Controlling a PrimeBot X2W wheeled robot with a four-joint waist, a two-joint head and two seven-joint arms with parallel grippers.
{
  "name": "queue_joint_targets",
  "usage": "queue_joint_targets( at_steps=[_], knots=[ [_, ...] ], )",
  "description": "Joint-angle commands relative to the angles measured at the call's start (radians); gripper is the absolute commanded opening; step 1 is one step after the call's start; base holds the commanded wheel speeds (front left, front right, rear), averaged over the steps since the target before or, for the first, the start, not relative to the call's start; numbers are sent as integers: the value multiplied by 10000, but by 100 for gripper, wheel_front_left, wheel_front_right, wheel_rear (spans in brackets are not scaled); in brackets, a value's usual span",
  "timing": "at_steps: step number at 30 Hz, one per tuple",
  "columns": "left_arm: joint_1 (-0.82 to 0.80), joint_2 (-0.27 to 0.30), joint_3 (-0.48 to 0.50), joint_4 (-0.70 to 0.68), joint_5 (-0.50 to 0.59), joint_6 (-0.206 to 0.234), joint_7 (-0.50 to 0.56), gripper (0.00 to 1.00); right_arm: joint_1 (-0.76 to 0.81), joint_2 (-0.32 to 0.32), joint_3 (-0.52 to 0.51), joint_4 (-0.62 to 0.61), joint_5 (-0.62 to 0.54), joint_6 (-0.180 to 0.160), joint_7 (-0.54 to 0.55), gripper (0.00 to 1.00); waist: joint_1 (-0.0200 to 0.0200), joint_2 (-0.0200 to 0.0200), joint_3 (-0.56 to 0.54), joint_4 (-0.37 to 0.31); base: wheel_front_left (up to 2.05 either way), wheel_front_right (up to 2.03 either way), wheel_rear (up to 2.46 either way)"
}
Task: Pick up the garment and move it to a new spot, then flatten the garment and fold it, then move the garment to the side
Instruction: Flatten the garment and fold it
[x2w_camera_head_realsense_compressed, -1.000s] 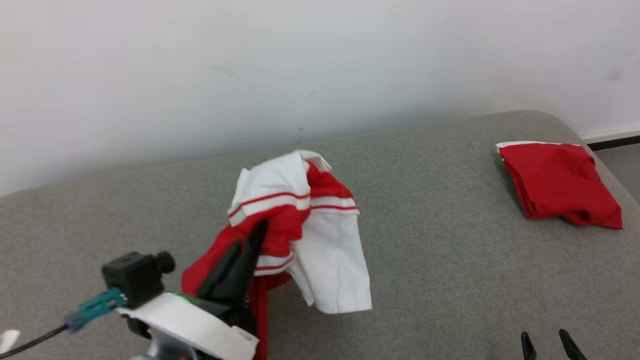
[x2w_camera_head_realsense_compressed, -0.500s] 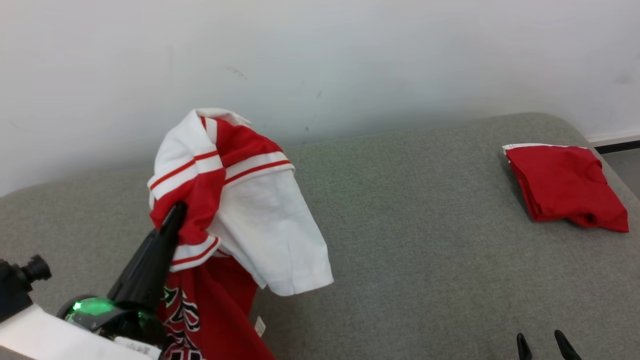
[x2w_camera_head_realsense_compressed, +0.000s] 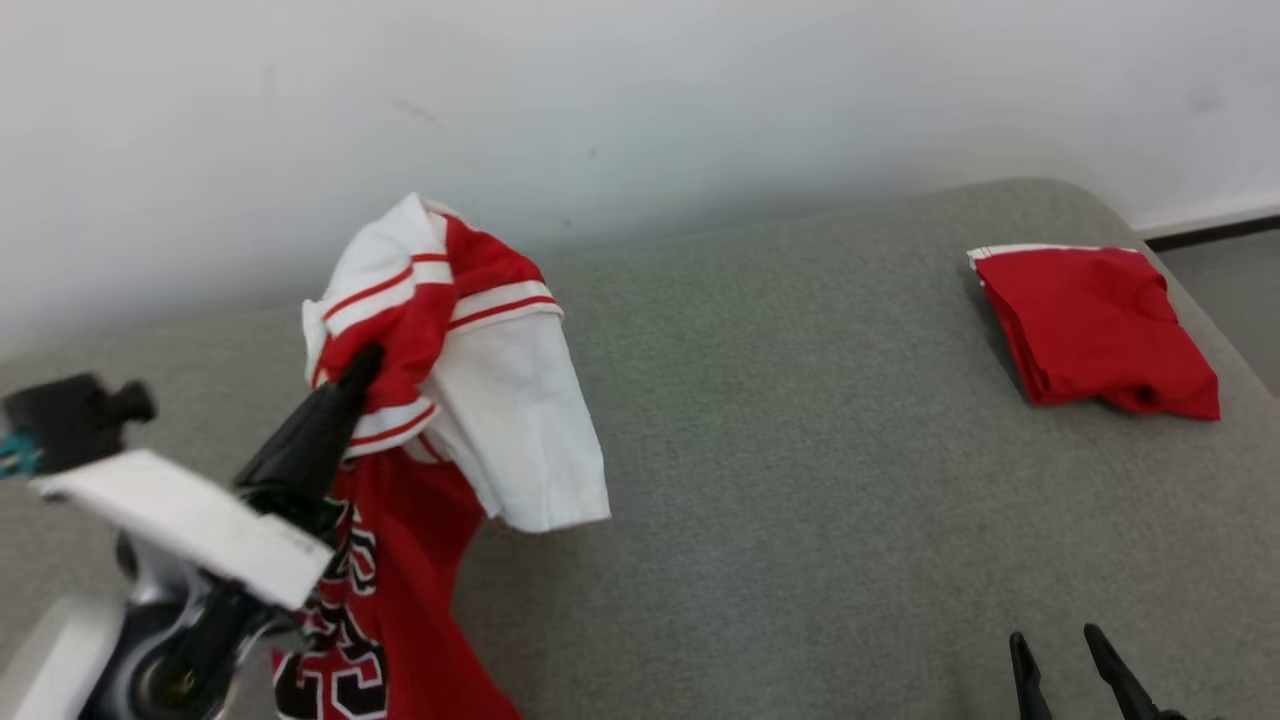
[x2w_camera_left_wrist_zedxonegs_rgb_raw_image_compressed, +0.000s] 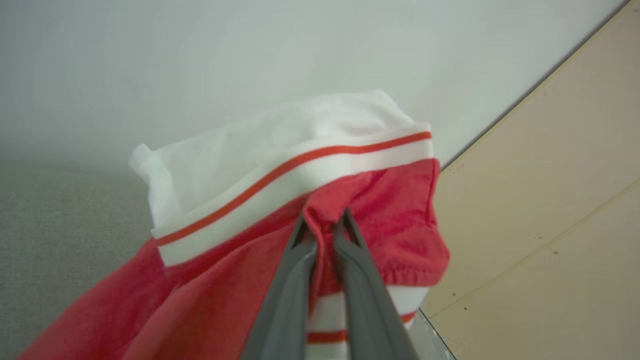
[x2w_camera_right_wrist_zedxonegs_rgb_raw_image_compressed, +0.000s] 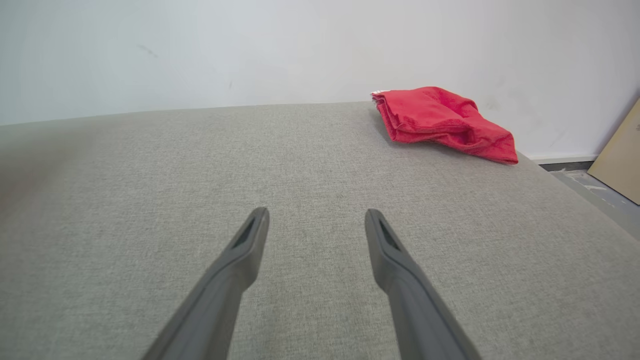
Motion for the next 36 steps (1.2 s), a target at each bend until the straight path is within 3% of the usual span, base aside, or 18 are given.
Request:
queue_joint_targets(
  at_steps=[1,7,14,15,16,17,18,26,31,36],
  knots=[
    [-336,-68,-204,325,306,-4,92,0,-129,8,-24,35,120,-23,9,100,0,0,249,-242,0,0,0],
    [-2371,-452,-1752,3187,1895,22,553,0,-528,126,78,70,229,-23,9,100,0,0,1030,-970,0,0,0],
    [-4093,-646,-2564,6285,3450,-143,135,0,-728,274,100,152,351,-23,11,100,0,0,1736,-1714,0,0,0],
    [-4254,-702,-2585,6621,3555,-160,-54,9,-742,285,91,150,363,-23,9,100,0,0,1787,-1766,0,0,0],
    [-4393,-775,-2586,6957,3703,-138,-264,40,-751,295,71,145,357,-23,9,100,0,0,1824,-1797,0,0,0],
    [-4502,-840,-2658,7274,3879,-172,-452,83,-750,300,56,146,361,-23,9,100,0,0,1839,-1811,0,0,0],
    [-4591,-914,-2711,7565,4020,-170,-689,100,-738,308,44,147,356,-23,9,100,0,0,1846,-1814,0,0,0],
    [-4536,-1738,-3030,8756,4679,94,-2381,100,-501,320,-135,158,189,-23,9,100,0,0,1351,-1252,0,0,0],
    [-3713,-2181,-3054,8314,4558,335,-3064,100,-250,197,-235,119,50,-23,9,100,0,0,752,-704,0,0,0],
    [-2353,-2234,-3131,7271,4492,775,-3405,100,21,83,-257,71,6,-23,9,100,0,0,237,-297,0,0,0]
  ],
)
